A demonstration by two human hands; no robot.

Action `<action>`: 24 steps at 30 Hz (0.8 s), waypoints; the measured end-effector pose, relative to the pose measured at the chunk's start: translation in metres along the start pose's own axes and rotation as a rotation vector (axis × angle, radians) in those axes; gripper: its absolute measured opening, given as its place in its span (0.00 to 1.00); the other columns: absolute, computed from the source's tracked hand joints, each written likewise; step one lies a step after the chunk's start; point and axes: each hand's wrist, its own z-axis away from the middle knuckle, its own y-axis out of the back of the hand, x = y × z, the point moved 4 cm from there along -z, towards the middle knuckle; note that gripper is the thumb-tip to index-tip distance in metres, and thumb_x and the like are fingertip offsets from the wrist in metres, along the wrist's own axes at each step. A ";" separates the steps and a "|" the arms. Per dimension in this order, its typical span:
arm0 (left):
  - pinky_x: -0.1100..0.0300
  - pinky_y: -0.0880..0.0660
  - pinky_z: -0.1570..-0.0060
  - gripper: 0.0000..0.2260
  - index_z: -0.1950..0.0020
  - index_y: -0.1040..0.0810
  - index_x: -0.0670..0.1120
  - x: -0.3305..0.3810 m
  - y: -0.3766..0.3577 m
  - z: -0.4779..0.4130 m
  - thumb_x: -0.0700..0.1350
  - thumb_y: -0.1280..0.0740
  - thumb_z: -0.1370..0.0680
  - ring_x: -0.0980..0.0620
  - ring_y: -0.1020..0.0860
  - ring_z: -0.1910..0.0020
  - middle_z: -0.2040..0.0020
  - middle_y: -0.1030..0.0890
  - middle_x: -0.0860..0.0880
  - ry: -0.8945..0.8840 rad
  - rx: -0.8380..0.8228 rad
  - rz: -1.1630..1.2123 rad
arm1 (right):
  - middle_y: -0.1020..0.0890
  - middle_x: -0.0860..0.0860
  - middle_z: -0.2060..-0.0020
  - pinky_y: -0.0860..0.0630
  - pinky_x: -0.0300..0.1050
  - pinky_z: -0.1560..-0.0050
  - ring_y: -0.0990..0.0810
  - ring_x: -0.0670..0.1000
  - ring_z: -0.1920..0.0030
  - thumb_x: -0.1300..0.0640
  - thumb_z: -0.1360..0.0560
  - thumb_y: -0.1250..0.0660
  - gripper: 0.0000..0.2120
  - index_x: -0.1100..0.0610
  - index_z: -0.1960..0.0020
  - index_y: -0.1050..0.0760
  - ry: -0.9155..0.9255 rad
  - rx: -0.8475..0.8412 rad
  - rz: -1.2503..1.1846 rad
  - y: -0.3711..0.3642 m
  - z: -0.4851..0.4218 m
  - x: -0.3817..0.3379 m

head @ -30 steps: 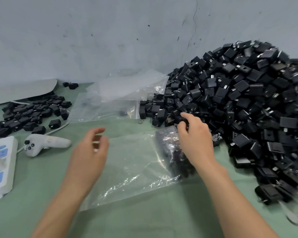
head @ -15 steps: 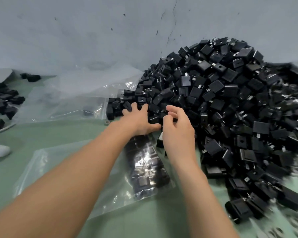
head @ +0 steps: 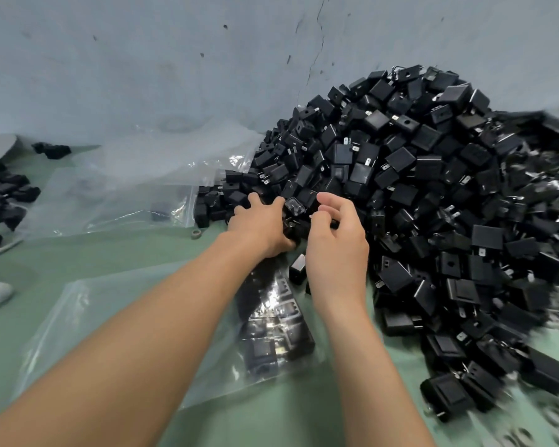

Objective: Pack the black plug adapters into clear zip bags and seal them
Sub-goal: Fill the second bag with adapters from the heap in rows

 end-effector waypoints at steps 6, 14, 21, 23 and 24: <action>0.49 0.34 0.57 0.33 0.29 0.37 0.52 0.006 -0.005 0.007 0.59 0.28 0.28 0.34 0.28 0.42 0.32 0.36 0.40 -0.084 0.213 -0.217 | 0.22 0.41 0.44 0.24 0.53 0.43 0.20 0.46 0.48 0.56 0.20 0.42 0.12 0.43 0.42 0.25 -0.065 0.048 -0.098 0.007 -0.006 0.001; 0.52 0.36 0.66 0.27 0.32 0.42 0.46 0.008 -0.005 -0.001 0.48 0.30 0.24 0.41 0.28 0.65 0.36 0.35 0.35 -0.043 0.237 -0.208 | 0.19 0.43 0.55 0.24 0.45 0.55 0.20 0.40 0.60 0.56 0.20 0.41 0.11 0.43 0.47 0.24 -0.146 0.112 -0.223 0.021 -0.015 0.005; 0.52 0.30 0.66 0.27 0.31 0.40 0.52 -0.007 0.008 -0.005 0.51 0.29 0.23 0.48 0.29 0.68 0.42 0.31 0.43 -0.131 0.220 -0.065 | 0.20 0.43 0.55 0.23 0.42 0.51 0.18 0.44 0.56 0.59 0.20 0.42 0.12 0.46 0.50 0.23 -0.269 0.097 -0.387 0.029 -0.016 0.007; 0.52 0.25 0.63 0.24 0.34 0.37 0.53 -0.016 0.021 -0.005 0.52 0.29 0.25 0.48 0.24 0.63 0.47 0.27 0.48 -0.163 0.257 0.111 | 0.19 0.44 0.54 0.24 0.40 0.56 0.19 0.44 0.57 0.60 0.20 0.43 0.12 0.46 0.50 0.23 -0.284 0.090 -0.418 0.031 -0.018 0.006; 0.52 0.25 0.61 0.22 0.35 0.34 0.52 -0.022 0.029 -0.005 0.49 0.29 0.25 0.48 0.22 0.61 0.51 0.25 0.49 -0.160 0.291 0.229 | 0.19 0.45 0.53 0.24 0.39 0.58 0.19 0.44 0.57 0.60 0.20 0.43 0.13 0.46 0.50 0.23 -0.293 0.086 -0.430 0.031 -0.018 0.006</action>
